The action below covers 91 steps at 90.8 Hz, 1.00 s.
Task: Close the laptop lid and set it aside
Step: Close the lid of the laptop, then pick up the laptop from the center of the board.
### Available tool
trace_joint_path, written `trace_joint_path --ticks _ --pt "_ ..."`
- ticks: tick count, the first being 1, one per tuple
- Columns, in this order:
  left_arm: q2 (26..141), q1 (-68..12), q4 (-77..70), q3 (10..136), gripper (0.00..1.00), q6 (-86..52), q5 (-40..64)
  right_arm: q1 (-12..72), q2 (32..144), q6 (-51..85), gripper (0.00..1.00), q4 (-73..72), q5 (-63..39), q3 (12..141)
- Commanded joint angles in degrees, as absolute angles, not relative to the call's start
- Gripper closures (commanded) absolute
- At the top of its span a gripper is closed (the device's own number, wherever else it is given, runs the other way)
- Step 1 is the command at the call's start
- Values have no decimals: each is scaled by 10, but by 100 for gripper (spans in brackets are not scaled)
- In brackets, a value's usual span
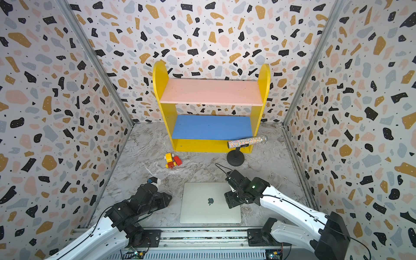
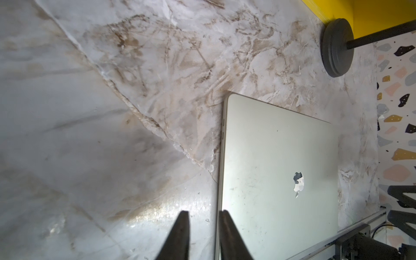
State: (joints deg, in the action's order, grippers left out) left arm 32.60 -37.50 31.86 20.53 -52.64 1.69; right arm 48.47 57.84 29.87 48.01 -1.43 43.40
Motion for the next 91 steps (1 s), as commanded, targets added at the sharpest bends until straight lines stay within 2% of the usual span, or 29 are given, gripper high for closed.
trace_joint_path --ticks 1,10,20,34,56,75,91 --pt "333 -371 292 209 65 -516 39 464 529 335 12 487 -4 415" --pt "338 -370 285 205 54 -512 57 439 482 359 1 488 -5 388" --pt "349 -371 272 196 44 -511 87 413 429 388 0 487 -13 357" --pt "371 -370 236 183 37 -516 137 391 358 435 0 481 -20 313" --pt "403 -368 214 158 35 -524 192 355 268 510 0 436 -88 223" --pt "391 -357 204 134 35 -535 224 323 243 561 1 347 -189 142" --pt "408 -352 173 118 35 -546 238 318 241 579 1 303 -220 116"
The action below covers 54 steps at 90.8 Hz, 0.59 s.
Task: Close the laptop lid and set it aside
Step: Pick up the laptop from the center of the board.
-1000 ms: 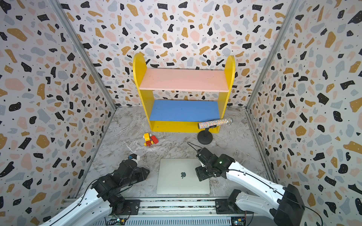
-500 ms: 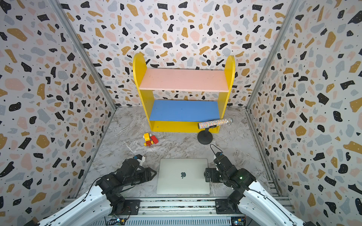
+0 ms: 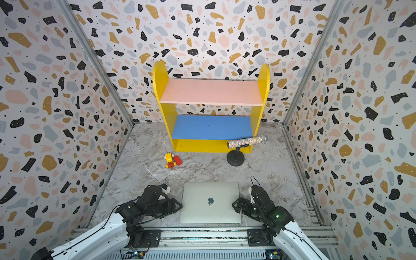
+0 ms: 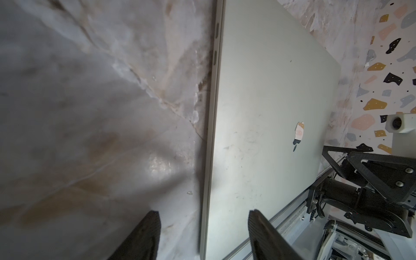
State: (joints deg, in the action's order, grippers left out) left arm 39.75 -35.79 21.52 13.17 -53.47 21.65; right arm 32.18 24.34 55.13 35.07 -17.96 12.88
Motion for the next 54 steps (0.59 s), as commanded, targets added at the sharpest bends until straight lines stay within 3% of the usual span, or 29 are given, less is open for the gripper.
trace_joint_path --ticks 1,54 --pt "410 -352 169 117 35 -547 241 317 241 580 1 300 -221 114" --pt "482 -330 50 82 36 -565 295 307 246 595 6 236 -249 87"
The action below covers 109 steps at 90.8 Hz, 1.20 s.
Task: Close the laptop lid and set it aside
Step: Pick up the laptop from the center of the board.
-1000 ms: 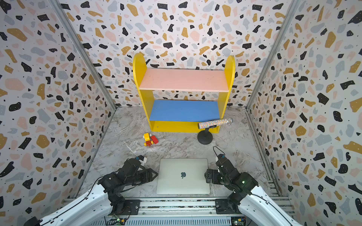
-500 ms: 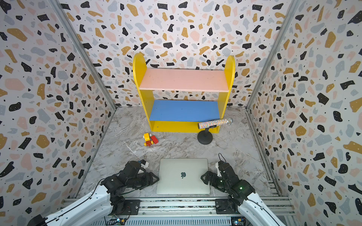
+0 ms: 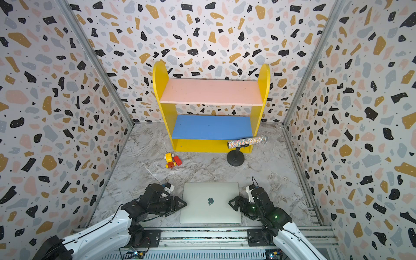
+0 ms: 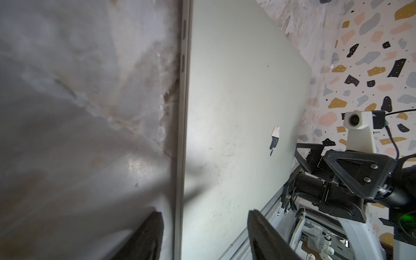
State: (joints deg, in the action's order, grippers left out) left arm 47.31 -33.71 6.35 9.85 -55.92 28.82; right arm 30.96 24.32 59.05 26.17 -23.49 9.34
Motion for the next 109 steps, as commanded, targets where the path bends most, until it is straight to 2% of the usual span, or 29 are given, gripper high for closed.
trace_joint_path --ticks 1,40,88,101,109 --pt "482 -330 49 81 36 -565 296 307 246 596 6 233 -251 86" --pt "531 -324 -32 66 36 -582 327 307 291 606 18 133 -293 76" --pt "431 -308 -5 50 40 -600 325 307 279 658 31 33 -328 50" --pt "422 -305 -6 48 43 -602 327 306 279 672 40 -17 -344 42" --pt "418 -303 -6 47 48 -604 328 306 278 674 47 -24 -348 42"
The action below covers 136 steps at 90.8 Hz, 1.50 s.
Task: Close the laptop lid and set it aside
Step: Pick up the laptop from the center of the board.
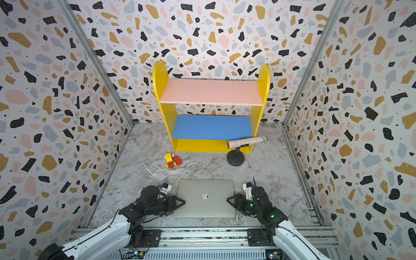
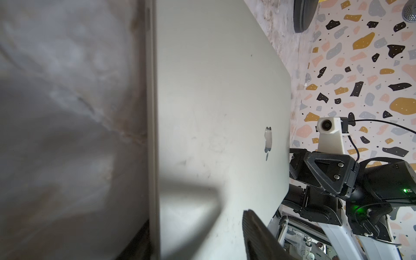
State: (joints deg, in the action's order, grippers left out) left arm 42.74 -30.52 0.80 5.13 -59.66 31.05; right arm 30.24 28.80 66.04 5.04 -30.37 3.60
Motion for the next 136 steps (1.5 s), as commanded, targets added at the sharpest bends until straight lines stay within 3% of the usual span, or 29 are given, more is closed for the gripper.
trace_joint_path --ticks 1,62,99,136 --pt "417 -303 -6 47 50 -604 329 306 279 674 48 -25 -349 42" --pt "341 -297 -38 40 68 -659 342 306 269 711 97 -80 -370 50" --pt "228 -296 -40 43 88 -739 306 306 244 737 100 -58 -368 107" --pt "196 -297 -37 125 89 -736 282 306 250 734 100 -20 -365 195"
